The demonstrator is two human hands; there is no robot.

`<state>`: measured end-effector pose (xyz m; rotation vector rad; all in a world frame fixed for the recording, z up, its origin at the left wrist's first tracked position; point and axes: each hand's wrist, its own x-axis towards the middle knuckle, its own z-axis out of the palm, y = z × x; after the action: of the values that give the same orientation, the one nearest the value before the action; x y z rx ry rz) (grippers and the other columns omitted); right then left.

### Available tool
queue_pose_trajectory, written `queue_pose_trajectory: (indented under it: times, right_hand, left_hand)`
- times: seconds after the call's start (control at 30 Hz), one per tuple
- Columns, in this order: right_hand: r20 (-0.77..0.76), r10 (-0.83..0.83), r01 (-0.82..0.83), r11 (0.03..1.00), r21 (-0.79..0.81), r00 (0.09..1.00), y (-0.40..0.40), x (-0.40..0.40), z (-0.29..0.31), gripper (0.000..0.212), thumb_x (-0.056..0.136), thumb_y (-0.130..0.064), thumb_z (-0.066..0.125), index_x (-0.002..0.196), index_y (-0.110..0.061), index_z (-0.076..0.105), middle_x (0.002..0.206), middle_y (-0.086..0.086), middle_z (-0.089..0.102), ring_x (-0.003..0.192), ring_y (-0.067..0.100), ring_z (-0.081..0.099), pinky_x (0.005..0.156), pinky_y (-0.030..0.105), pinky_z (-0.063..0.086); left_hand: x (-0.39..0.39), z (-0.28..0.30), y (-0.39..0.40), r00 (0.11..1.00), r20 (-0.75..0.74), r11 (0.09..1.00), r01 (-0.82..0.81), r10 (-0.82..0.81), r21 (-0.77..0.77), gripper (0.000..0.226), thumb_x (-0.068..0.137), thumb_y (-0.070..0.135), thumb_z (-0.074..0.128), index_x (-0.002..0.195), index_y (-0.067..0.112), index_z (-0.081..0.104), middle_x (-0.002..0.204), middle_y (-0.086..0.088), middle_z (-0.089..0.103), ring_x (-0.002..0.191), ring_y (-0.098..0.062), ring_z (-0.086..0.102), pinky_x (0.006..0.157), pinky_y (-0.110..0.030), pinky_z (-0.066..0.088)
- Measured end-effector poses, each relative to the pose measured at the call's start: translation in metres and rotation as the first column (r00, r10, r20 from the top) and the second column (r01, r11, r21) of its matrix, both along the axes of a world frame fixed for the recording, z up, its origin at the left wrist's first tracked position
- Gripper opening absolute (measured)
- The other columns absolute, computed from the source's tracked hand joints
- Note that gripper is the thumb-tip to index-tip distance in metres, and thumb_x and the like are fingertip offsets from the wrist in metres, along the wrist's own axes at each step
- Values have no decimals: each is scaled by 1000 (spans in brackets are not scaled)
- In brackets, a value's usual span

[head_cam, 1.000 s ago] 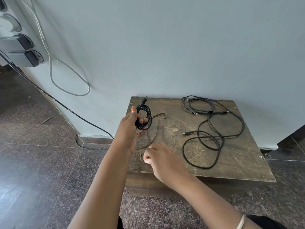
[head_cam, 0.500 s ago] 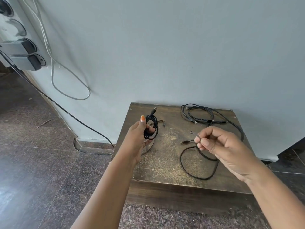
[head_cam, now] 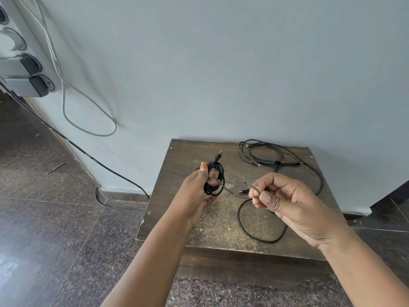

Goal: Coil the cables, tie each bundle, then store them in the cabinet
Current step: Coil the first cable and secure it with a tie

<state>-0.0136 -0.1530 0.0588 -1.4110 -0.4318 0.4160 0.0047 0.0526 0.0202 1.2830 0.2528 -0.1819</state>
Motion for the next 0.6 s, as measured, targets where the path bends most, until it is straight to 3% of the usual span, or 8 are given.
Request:
queue_pose_trajectory:
  times: [0.07,0.3,0.47,0.6]
  right_hand:
    - [-5,3,-3,1000,16,1000,2,0,-1,13,76,-24,69,85,-15,68,87,3,67,84,17,58,79,24,51]
    - [0,26,-26,998,53,1000,4,2,-5,16,78,-20,67,88,-8,65,88,5,65,84,18,58,79,25,50]
    - [-3,24,-24,999,38,1000,4,3,-8,16,81,-18,66,90,-5,63,87,5,65,84,18,57,79,25,51]
    - [-3,11,-11,1000,4,1000,0,6,-10,10,83,-10,61,91,-3,63,88,6,65,85,18,58,79,25,51]
  left_hand:
    - [-3,0,-8,999,0,999,32,-32,-1,34,99,45,37,86,19,53,71,2,53,65,-11,50,64,-26,39]
    - [-8,0,-24,997,8,997,72,-72,-26,31,99,42,38,100,14,50,70,3,51,65,-9,51,68,-25,42]
    - [-10,-2,-29,997,24,995,69,-71,68,35,98,45,40,79,20,55,74,3,59,77,-14,55,77,-31,43]
    - [-8,-4,-27,1000,16,994,-4,2,105,41,96,48,42,96,13,64,90,-6,64,90,-18,57,82,-34,45]
